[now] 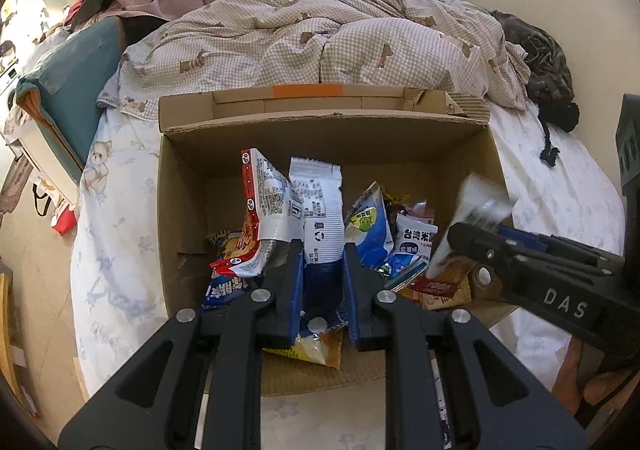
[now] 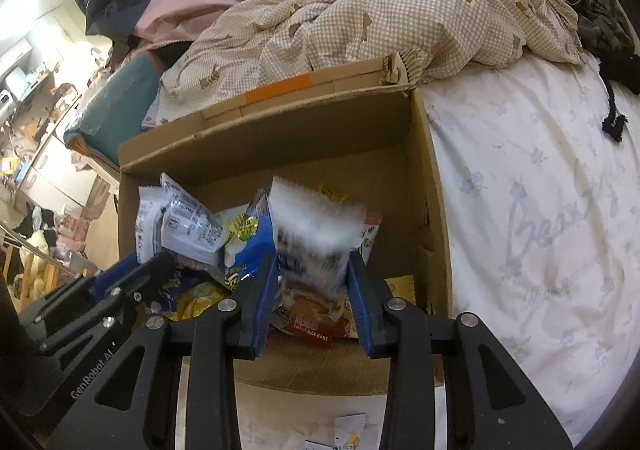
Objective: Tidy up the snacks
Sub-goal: 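Lower both held snacks into the box and open both tools, then grasp the purple-printed bar with the right tool while the left tool grasps the brown bar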
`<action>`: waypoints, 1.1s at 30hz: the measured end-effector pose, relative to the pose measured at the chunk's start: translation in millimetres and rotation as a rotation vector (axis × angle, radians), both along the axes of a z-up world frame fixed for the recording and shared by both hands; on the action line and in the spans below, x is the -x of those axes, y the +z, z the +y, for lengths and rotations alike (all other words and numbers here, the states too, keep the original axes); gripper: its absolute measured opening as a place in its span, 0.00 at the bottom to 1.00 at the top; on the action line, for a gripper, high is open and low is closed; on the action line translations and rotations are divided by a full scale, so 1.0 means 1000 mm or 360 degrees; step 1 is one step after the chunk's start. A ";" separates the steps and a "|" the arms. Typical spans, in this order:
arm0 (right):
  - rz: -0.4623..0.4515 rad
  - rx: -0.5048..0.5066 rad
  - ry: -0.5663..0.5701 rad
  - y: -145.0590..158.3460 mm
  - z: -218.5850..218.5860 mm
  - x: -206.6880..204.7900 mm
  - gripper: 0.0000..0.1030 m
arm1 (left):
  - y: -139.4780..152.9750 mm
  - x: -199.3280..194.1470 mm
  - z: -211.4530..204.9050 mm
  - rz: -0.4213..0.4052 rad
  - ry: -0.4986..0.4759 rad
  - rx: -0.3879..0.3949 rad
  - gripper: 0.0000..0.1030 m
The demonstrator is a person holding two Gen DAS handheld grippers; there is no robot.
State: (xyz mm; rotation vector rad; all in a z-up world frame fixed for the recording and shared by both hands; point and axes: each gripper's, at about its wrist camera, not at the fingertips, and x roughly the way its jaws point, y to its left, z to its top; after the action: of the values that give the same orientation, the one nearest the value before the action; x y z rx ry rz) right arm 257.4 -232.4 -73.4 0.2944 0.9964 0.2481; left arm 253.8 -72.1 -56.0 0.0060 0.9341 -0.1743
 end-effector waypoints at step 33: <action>-0.0035 -0.0114 -0.0150 0.026 -0.032 0.054 0.73 | 0.032 0.048 0.039 -0.0127 0.0121 -0.0031 0.74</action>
State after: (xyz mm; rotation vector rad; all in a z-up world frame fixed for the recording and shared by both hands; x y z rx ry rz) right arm 203.9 -264.8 -47.3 0.4020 0.9507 0.2012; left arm 205.9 -33.6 -23.9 -0.0048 0.8553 -0.0939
